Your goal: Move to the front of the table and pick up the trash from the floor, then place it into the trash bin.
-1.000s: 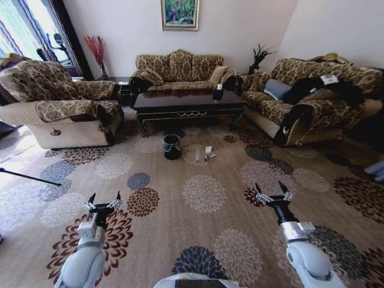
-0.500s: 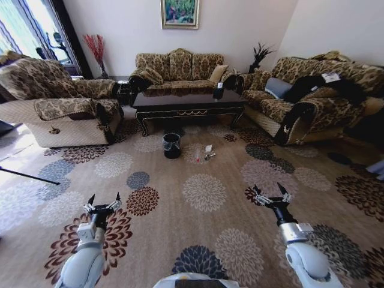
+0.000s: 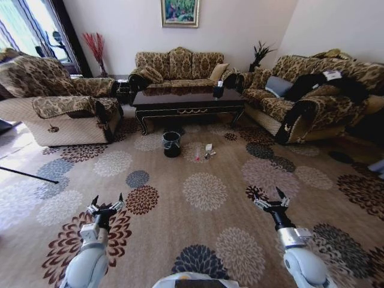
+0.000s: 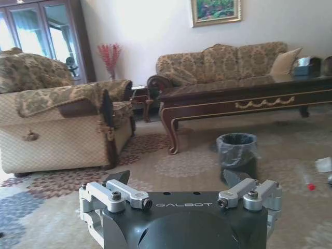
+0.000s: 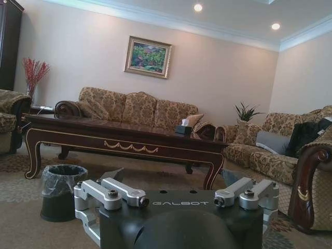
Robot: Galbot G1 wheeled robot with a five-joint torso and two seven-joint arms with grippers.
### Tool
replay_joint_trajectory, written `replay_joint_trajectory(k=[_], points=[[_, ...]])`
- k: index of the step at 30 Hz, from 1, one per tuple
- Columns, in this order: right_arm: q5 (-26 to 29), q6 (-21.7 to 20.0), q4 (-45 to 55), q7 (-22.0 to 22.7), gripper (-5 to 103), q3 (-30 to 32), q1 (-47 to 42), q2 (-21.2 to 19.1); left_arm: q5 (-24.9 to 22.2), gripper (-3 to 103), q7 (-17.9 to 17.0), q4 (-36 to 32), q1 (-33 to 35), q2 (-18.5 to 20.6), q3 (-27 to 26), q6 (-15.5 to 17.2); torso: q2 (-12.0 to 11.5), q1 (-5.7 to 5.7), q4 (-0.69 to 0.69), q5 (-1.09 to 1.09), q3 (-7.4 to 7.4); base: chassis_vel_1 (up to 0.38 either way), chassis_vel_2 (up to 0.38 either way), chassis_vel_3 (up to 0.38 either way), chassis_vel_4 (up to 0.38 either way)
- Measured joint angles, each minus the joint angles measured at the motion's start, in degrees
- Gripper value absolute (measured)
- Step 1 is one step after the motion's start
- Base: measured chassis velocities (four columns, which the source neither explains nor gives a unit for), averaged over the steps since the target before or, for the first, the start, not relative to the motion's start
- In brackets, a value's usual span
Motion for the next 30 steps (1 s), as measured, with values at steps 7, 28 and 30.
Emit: replay_joint_trajectory(k=[7, 28, 30], points=[[-0.2, -0.2, 0.4, 0.0, 100, -0.2, -0.6, -1.0, 2.7, 100, 3.5, -1.6, -0.5, 4.3, 0.2, -5.2, -1.7, -0.68, 0.0, 0.0, -1.03, 0.0, 0.0, 0.0, 0.0], [-0.7, 0.0, 0.9, -0.6, 100, 0.6, -2.2, -0.1, 3.4, 100, 7.5, -0.3, -0.3, 3.7, 4.7, -6.7, -6.6, -2.52, 0.0, 0.0, -4.05, 0.0, 0.0, 0.0, 0.0], [-0.8, 0.1, 0.9, -0.8, 100, 0.6, -2.3, 0.0, 3.4, 100, 7.2, -0.3, -0.2, 3.5, 4.7, -6.7, -7.0, -2.68, 0.0, 0.0, -4.33, 0.0, 0.0, 0.0, 0.0]])
